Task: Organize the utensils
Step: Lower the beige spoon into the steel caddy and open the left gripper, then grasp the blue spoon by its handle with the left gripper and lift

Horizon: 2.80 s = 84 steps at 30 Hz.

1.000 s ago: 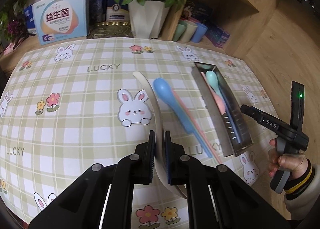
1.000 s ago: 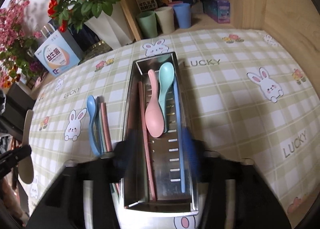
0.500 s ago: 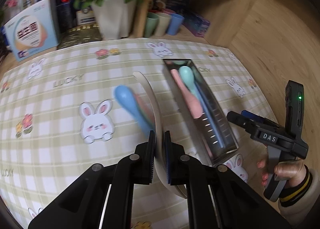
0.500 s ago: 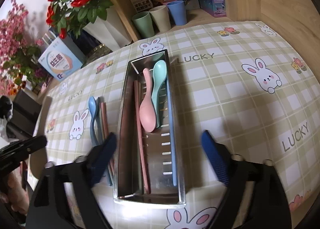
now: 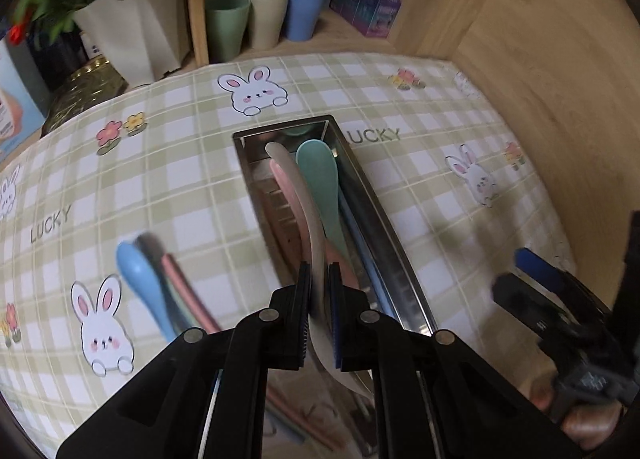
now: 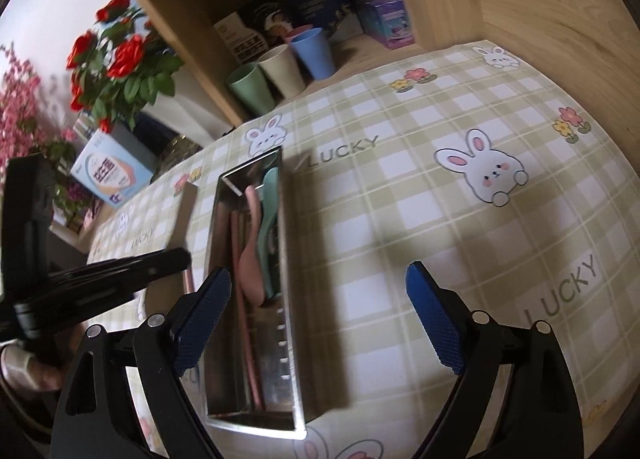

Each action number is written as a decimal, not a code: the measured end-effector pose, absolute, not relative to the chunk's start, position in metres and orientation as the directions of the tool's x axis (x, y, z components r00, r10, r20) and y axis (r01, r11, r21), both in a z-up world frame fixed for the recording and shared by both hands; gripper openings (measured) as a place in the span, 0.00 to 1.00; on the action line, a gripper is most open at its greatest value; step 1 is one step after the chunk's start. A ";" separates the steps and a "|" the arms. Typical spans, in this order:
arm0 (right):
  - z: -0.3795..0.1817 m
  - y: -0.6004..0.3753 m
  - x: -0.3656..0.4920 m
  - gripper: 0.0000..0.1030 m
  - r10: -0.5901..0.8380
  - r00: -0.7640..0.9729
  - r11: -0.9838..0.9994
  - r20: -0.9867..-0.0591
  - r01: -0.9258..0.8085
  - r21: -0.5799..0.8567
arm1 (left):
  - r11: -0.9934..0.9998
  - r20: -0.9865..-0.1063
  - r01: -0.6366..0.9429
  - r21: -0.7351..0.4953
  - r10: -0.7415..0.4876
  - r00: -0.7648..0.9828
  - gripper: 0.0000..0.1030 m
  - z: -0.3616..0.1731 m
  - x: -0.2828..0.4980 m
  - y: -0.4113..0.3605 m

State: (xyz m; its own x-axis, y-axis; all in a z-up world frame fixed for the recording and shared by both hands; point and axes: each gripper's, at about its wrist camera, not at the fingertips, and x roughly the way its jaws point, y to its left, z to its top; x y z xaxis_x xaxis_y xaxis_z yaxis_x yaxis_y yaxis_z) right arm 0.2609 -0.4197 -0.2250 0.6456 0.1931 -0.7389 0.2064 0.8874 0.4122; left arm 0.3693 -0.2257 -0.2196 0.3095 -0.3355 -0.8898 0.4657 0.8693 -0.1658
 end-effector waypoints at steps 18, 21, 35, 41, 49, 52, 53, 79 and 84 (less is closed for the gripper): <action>-0.241 -0.444 0.261 0.84 0.196 0.645 0.851 -0.739 0.262 0.455 | 0.844 -0.946 0.527 0.102 -0.082 0.315 0.09 -0.259 0.397 -0.279; -0.242 -0.449 0.259 0.84 0.190 0.643 0.845 -0.742 0.277 0.457 | 0.843 -0.946 0.526 0.114 -0.069 0.317 0.09 -0.264 0.399 -0.283; -0.242 -0.458 0.254 0.84 0.173 0.639 0.830 -0.749 0.315 0.461 | 0.858 -0.934 0.498 -0.125 -0.272 0.234 0.26 -0.256 0.410 -0.277; -0.234 -0.450 0.252 0.84 0.171 0.638 0.841 -0.751 0.303 0.449 | 0.845 -0.902 0.511 -0.157 -0.334 0.275 0.26 -0.225 0.403 -0.259; -0.219 -0.423 0.251 0.84 0.164 0.644 0.877 -0.747 0.252 0.410 | 0.853 -0.845 0.485 -0.193 -0.396 0.360 0.25 -0.181 0.391 -0.188; -0.217 -0.412 0.253 0.84 0.161 0.639 0.886 -0.752 0.243 0.395 | 0.873 -0.834 0.447 -0.197 -0.389 0.392 0.25 -0.174 0.386 -0.148; -0.217 -0.409 0.253 0.84 0.157 0.638 0.888 -0.754 0.243 0.390 | 0.881 -0.832 0.430 -0.198 -0.383 0.401 0.25 -0.173 0.386 -0.135; -0.226 -0.381 0.262 0.84 0.141 0.598 0.914 -0.789 0.227 0.336 | 0.905 -0.854 0.159 -0.395 -0.426 0.298 0.25 -0.280 0.375 -0.082; -0.228 -0.381 0.263 0.84 0.148 0.592 0.914 -0.792 0.223 0.338 | 0.894 -0.845 0.139 -0.427 -0.449 0.290 0.25 -0.286 0.378 -0.082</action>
